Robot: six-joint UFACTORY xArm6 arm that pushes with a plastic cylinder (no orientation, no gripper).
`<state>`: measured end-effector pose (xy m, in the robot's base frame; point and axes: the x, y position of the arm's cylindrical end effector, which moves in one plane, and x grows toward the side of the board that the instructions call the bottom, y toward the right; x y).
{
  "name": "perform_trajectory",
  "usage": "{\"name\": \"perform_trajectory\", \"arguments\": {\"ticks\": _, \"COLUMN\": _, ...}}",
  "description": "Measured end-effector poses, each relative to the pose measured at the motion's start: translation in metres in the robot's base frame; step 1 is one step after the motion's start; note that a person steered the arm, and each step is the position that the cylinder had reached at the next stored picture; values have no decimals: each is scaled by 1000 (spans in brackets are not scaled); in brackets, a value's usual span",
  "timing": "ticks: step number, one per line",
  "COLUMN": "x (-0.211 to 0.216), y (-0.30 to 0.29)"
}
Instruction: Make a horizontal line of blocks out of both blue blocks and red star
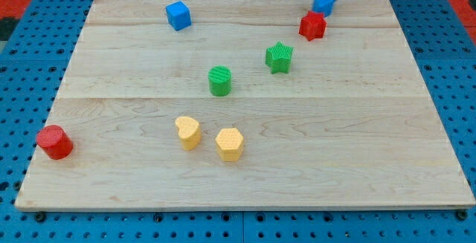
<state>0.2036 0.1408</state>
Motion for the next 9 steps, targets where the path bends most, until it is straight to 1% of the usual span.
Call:
{"name": "perform_trajectory", "arguments": {"ticks": 1, "x": 19, "y": 39}}
{"name": "perform_trajectory", "arguments": {"ticks": 2, "x": 83, "y": 72}}
{"name": "perform_trajectory", "arguments": {"ticks": 4, "x": 84, "y": -66}}
{"name": "perform_trajectory", "arguments": {"ticks": 5, "x": 85, "y": -101}}
{"name": "perform_trajectory", "arguments": {"ticks": 8, "x": 83, "y": -152}}
{"name": "perform_trajectory", "arguments": {"ticks": 9, "x": 69, "y": -153}}
